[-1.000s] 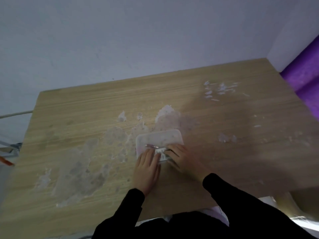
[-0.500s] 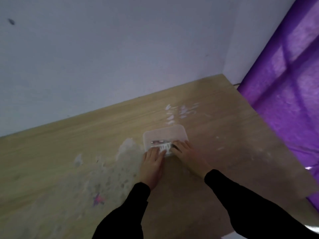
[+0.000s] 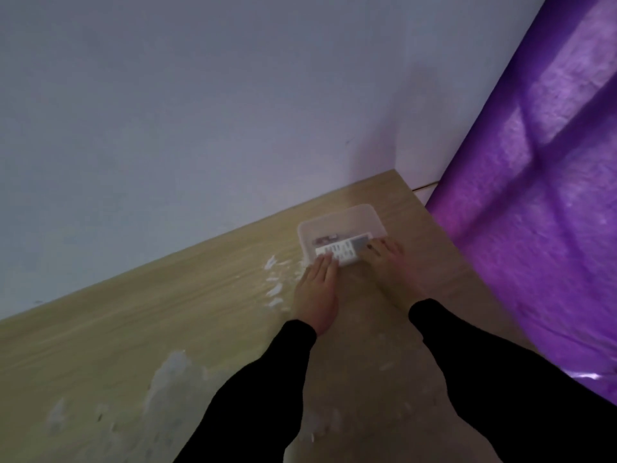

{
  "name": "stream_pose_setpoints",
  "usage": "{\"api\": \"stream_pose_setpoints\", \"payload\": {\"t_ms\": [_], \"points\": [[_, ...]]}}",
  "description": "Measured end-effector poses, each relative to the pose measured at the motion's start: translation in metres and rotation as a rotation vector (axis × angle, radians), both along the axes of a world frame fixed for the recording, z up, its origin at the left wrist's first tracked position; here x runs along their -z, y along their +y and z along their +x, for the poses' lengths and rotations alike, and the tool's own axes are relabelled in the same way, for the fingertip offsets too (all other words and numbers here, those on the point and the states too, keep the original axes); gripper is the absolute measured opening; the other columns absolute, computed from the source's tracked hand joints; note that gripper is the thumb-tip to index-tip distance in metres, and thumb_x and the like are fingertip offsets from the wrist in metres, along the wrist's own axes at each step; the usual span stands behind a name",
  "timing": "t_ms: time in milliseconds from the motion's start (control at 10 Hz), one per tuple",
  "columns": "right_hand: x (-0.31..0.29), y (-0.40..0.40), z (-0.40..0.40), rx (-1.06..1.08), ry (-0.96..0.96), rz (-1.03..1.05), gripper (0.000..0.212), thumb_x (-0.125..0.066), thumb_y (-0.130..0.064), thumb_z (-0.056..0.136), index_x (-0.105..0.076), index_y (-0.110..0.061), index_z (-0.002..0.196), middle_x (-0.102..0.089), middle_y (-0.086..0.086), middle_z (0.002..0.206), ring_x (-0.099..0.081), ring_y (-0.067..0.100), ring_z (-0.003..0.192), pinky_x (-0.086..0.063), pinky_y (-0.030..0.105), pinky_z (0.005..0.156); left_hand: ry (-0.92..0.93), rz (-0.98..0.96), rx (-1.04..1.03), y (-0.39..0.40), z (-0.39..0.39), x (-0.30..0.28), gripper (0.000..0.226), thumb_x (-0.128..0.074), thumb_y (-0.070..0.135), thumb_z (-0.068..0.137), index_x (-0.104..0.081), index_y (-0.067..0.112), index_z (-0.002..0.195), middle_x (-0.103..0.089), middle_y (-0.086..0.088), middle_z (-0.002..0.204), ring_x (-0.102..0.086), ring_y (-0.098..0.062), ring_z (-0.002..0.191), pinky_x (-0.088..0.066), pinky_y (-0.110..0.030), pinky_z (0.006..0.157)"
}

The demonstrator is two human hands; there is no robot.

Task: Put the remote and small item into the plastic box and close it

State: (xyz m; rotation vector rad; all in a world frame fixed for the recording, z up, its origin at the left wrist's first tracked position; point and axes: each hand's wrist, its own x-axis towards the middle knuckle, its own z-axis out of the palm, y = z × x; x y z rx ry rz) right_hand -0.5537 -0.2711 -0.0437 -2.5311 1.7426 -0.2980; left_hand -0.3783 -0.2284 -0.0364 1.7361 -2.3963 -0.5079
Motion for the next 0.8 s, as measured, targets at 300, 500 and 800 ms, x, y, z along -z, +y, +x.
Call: {"api": "stream_pose_setpoints", "payload": {"t_ms": [300, 500, 800], "points": [[0.011, -0.061, -0.029, 0.187, -0.042, 0.04, 0.039, -0.048, -0.006, 0.09, -0.051, 0.0, 0.128, -0.055, 0.023, 0.132, -0.047, 0.04, 0.125, -0.039, 0.05, 0.103, -0.002, 0.061, 0.027, -0.086, -0.051, -0.002, 0.079, -0.052, 0.006, 0.081, -0.009, 0.003, 0.147, -0.009, -0.014, 0.159, -0.003, -0.025, 0.148, -0.009, -0.036, 0.122], [0.013, -0.063, -0.034, 0.171, -0.09, 0.315, 0.074, -0.048, -0.02, 0.089, -0.006, -0.01, 0.149, -0.005, 0.012, 0.16, -0.005, 0.031, 0.146, -0.011, 0.05, 0.117, -0.039, 0.191, 0.135, -0.104, -0.044, -0.006, 0.086, -0.058, 0.014, 0.082, -0.003, 0.001, 0.147, 0.0, -0.019, 0.159, 0.003, -0.029, 0.148, -0.006, -0.038, 0.122], [-0.018, -0.034, -0.01, 0.047, -0.09, 0.226, 0.076, -0.051, -0.018, 0.085, -0.011, -0.015, 0.149, -0.007, 0.014, 0.16, 0.002, 0.029, 0.147, -0.001, 0.053, 0.117, -0.054, 0.086, 0.026, -0.073, 0.003, -0.044, 0.074, -0.051, 0.018, 0.09, -0.005, 0.01, 0.148, -0.002, -0.017, 0.159, 0.0, -0.03, 0.147, -0.01, -0.044, 0.122]]}}
